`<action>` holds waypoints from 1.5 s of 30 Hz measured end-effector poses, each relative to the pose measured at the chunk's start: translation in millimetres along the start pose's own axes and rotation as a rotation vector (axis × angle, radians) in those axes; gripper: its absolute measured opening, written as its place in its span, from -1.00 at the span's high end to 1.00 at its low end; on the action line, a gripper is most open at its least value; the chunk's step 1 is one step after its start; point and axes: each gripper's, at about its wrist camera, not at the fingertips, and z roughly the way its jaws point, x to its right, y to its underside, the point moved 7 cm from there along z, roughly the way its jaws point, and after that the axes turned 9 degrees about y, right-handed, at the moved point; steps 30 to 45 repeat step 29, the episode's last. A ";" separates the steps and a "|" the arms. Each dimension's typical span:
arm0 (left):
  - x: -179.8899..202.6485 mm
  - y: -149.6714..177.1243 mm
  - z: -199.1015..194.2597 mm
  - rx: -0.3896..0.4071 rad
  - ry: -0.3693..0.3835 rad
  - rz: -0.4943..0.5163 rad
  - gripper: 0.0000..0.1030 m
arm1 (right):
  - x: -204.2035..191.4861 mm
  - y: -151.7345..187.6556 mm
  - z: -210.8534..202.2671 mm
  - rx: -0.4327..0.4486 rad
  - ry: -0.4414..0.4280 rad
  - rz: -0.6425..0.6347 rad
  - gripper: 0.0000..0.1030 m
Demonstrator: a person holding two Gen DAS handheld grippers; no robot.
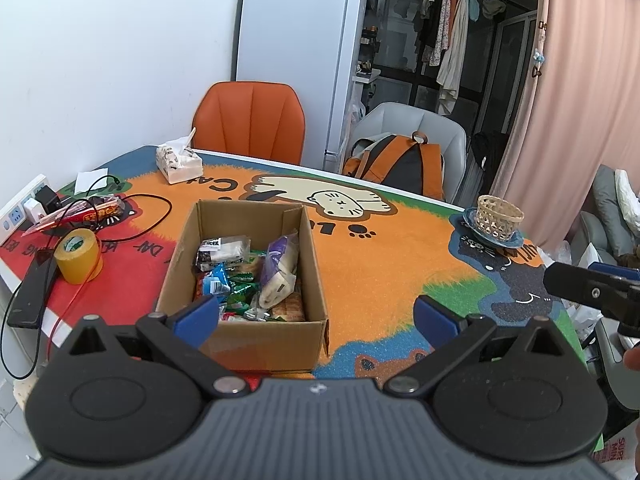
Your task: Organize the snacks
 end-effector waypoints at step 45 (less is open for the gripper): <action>4.1 4.7 1.9 -0.004 0.007 0.000 -0.99 | -2.0 4.4 3.1 -0.015 -0.002 -0.002 -1.00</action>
